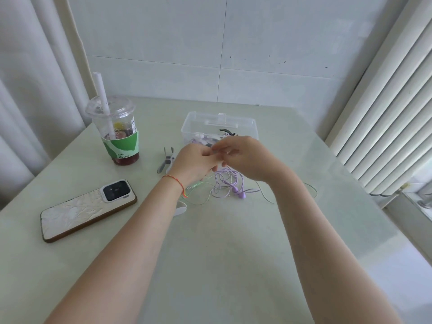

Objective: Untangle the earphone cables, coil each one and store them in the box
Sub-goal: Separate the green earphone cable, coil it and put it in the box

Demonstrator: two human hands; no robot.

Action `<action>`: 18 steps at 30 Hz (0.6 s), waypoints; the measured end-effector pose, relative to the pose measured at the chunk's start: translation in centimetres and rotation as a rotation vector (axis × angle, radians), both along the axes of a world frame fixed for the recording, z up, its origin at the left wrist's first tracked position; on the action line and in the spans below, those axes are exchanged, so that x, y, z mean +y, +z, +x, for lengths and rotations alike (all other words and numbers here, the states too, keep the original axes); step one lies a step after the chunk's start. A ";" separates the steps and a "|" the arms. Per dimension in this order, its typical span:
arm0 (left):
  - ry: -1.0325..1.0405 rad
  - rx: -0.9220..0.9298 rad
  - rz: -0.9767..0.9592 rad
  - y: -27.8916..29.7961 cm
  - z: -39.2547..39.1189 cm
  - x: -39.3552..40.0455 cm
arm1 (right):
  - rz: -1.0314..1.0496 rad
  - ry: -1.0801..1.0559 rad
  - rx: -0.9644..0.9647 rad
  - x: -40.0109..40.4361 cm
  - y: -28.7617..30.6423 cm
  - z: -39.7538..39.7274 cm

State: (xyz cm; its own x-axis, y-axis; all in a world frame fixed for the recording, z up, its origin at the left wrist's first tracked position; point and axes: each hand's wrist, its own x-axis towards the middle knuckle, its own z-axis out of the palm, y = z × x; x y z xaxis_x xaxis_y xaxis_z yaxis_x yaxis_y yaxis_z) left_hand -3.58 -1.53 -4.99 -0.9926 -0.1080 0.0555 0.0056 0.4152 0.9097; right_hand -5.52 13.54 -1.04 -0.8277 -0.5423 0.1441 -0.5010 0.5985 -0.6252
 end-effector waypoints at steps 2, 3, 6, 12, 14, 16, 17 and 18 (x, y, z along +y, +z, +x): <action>0.025 0.003 -0.016 0.0 0.0 -0.1 | 0.006 0.005 0.009 0.3 0.1 -0.2; 0.031 0.011 -0.011 0.0 0.0 -0.2 | 0.010 0.008 0.003 0.5 0.0 -0.3; 0.007 0.029 0.008 0.1 0.2 -0.2 | -0.009 -0.003 -0.047 1.0 0.3 -0.4; -0.009 -0.055 0.202 1.1 0.6 -0.5 | -0.021 -0.333 0.135 2.5 -0.2 -2.4; 0.037 -0.034 0.250 1.3 0.6 -0.9 | -0.060 -0.586 0.200 3.6 -0.4 -3.1; 0.081 0.018 0.335 1.3 0.4 -1.2 | -0.009 -0.725 0.204 4.4 -0.7 -3.2; 0.095 0.054 0.385 1.2 0.3 -1.2 | 0.058 -0.733 0.203 4.5 -0.9 -3.2; 0.100 0.093 0.417 1.2 0.2 -1.1 | 0.112 -0.712 0.215 4.4 -1.0 -3.2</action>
State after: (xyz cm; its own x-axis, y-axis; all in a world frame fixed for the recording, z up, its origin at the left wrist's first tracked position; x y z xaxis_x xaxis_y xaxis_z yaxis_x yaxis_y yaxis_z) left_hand -3.41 -2.61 -3.75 -0.9689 -0.2355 0.0753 0.0739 0.0149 0.9972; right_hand -8.68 17.89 -1.99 -0.9436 0.0927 0.3179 -0.0733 0.8778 -0.4733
